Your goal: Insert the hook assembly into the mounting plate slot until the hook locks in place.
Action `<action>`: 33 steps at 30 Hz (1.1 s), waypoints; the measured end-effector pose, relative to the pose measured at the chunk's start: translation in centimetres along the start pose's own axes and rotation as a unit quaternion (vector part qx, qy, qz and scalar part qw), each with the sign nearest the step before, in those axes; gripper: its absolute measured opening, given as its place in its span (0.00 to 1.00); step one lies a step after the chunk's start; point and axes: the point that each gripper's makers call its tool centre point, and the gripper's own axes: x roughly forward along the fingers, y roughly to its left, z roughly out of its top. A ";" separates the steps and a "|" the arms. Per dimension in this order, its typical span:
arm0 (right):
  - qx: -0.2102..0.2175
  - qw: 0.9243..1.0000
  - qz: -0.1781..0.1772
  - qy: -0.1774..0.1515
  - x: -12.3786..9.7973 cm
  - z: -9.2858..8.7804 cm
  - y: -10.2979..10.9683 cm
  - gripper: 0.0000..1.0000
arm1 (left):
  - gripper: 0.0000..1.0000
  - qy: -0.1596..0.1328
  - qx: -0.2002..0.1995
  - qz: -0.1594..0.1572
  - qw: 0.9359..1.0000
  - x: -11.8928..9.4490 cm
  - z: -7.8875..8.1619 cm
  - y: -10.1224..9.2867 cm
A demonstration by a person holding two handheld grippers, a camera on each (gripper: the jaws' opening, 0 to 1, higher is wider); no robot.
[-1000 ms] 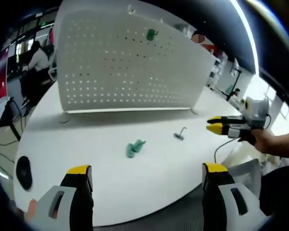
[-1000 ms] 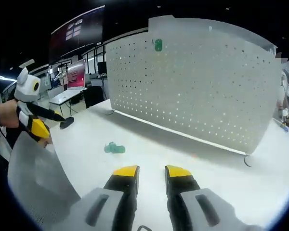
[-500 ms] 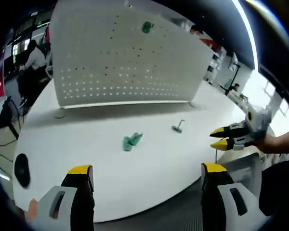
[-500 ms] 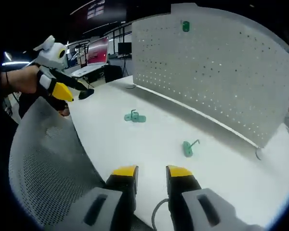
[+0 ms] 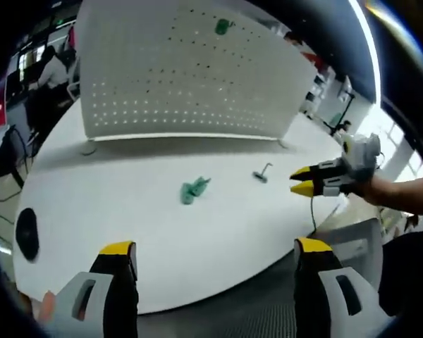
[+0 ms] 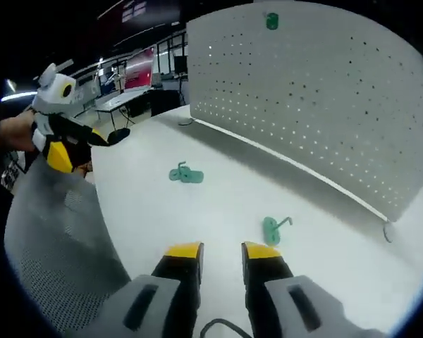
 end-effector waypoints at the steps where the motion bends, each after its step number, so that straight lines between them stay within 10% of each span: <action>1: 0.028 1.000 -0.010 -0.002 0.5 0.1 -0.7 0.19 | 0.93 -0.001 -0.002 0.001 1.000 0.1 0.0 0.1; 33: 0.098 0.990 -0.091 0.038 9.2 1.3 -7.6 0.14 | 0.91 0.013 -0.039 0.002 0.999 1.6 -0.7 2.8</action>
